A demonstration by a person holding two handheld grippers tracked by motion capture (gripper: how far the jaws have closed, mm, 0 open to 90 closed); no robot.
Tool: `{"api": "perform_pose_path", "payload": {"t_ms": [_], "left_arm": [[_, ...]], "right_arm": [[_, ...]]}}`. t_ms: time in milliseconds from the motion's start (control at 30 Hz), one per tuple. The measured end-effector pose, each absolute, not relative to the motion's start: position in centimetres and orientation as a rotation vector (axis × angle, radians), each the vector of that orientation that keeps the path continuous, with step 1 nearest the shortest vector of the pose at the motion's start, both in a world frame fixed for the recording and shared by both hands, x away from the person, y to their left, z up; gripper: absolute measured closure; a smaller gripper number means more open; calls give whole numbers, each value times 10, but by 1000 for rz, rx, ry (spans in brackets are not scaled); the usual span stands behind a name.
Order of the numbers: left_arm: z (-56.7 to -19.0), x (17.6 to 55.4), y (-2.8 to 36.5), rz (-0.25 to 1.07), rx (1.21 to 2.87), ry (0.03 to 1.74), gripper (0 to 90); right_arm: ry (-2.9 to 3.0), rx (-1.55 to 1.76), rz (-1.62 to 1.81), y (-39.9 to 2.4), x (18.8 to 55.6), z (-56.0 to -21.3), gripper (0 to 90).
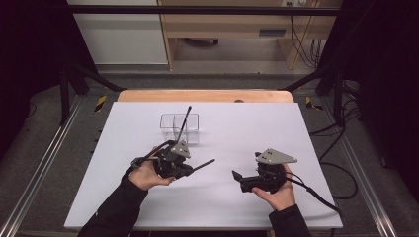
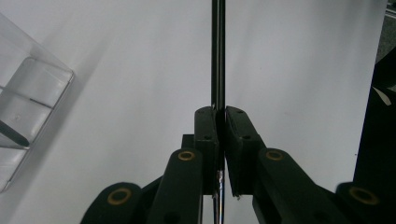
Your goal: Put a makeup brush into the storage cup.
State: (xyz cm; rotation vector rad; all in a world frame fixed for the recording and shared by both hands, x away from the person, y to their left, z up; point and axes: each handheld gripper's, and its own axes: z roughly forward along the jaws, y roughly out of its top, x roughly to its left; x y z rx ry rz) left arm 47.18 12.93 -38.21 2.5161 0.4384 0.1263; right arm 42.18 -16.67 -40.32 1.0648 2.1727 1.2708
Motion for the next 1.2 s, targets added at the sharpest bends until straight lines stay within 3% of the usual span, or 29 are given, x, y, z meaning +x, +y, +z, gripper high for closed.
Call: {"api": "perform_pose_path", "payload": {"t_ms": [1200], "left_arm": [[-367,465,102,57,2596,229,834]], "right_arm": [[2380,809,1089,-125,417,-384,44]]}}
